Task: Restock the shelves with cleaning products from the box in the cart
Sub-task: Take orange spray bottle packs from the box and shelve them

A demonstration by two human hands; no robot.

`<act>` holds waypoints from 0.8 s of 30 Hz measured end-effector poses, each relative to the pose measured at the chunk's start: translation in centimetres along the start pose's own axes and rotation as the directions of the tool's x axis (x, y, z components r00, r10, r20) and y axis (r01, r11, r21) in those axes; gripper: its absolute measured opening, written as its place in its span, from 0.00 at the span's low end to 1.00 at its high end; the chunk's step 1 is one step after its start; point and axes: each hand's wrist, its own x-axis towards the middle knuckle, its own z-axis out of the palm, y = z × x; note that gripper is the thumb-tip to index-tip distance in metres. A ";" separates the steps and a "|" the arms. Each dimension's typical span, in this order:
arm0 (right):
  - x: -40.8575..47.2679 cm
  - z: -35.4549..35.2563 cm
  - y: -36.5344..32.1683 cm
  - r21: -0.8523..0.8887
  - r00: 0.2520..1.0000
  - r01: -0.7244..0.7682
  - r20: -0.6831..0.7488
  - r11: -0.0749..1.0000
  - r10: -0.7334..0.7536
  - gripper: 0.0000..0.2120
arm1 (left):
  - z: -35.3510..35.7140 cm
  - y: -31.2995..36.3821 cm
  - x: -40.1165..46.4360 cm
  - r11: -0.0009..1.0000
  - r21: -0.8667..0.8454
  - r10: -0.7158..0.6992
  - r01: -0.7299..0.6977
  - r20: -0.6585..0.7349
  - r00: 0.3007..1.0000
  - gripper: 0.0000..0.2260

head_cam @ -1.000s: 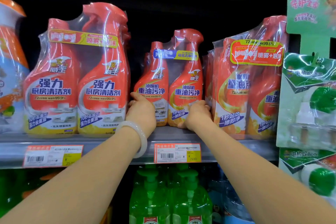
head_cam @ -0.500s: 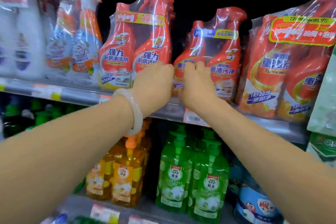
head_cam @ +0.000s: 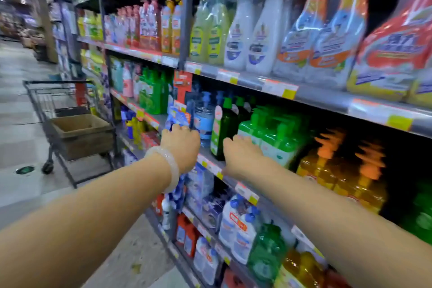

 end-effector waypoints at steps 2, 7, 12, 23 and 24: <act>3.4 2.0 -5.2 0.008 0.996 0.036 0.076 0.999 -0.036 0.23 | 3.9 -5.9 -0.2 0.997 0.021 -0.069 0.068 0.097 0.993 0.17; 10.9 5.4 -18.5 -0.001 0.975 0.172 0.144 0.985 -0.170 0.22 | 11.4 -19.7 -0.7 0.975 0.056 -0.223 0.216 0.249 0.943 0.19; 17.3 7.6 -29.0 0.041 0.948 0.271 0.161 0.962 -0.274 0.22 | 16.1 -29.9 -0.7 0.959 0.080 -0.282 0.272 0.345 0.895 0.18; 34.6 12.7 -43.2 0.061 0.885 0.402 0.230 0.914 -0.405 0.26 | 26.1 -45.1 7.9 0.921 0.120 -0.386 0.372 0.422 0.820 0.20; 36.9 13.2 -44.1 0.059 0.879 0.413 0.235 0.909 -0.415 0.26 | 27.1 -46.4 9.4 0.918 0.125 -0.393 0.377 0.424 0.816 0.19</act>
